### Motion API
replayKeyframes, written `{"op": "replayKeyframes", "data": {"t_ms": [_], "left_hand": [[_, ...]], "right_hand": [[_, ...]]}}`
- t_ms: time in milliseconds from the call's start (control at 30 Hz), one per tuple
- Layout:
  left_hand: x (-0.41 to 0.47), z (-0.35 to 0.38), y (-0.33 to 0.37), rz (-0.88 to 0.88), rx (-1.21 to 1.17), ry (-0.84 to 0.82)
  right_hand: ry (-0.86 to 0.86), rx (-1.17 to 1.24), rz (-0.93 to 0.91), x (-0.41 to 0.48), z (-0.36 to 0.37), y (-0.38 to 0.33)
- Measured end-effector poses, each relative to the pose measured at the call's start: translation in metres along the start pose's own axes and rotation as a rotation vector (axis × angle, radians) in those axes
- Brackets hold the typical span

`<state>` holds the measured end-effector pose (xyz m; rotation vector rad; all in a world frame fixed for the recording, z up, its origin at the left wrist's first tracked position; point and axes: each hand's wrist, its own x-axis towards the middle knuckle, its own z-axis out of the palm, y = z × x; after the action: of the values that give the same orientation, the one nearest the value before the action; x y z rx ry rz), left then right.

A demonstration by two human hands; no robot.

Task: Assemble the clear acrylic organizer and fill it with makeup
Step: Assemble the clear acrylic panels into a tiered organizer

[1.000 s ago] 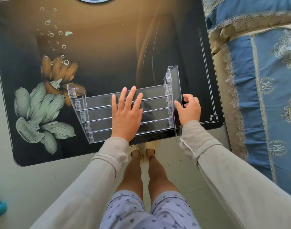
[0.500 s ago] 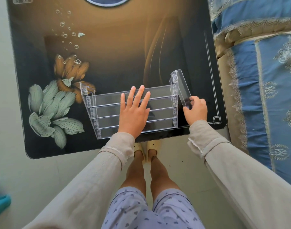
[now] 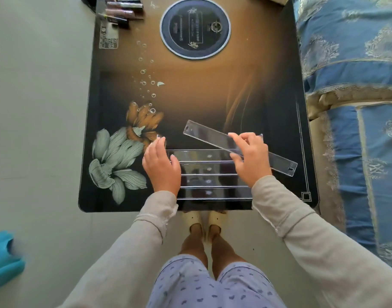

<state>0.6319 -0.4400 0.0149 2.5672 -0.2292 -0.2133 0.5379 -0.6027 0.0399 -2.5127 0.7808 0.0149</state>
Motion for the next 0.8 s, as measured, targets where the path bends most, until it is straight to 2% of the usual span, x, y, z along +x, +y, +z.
{"op": "replayKeyframes", "data": {"t_ms": [67,133,233,367,800], "left_hand": [[0.011,-0.009,-0.003,-0.159,-0.104,0.030],[0.023,-0.014,-0.008,-0.257,-0.191,-0.043],[0.036,-0.015,-0.016,-0.222,-0.213,-0.233],[0.043,-0.016,-0.020,-0.230,-0.252,-0.361],[0.043,-0.005,-0.021,-0.222,-0.254,-0.331]], "right_hand": [[-0.057,-0.069,-0.078,0.015,0.007,-0.014],[-0.099,-0.109,-0.128,0.029,0.015,-0.025],[-0.162,-0.147,-0.166,0.043,0.024,-0.032],[-0.218,-0.184,-0.188,0.047,0.033,-0.032],[-0.264,-0.154,-0.172,0.050,0.036,-0.030]]}}
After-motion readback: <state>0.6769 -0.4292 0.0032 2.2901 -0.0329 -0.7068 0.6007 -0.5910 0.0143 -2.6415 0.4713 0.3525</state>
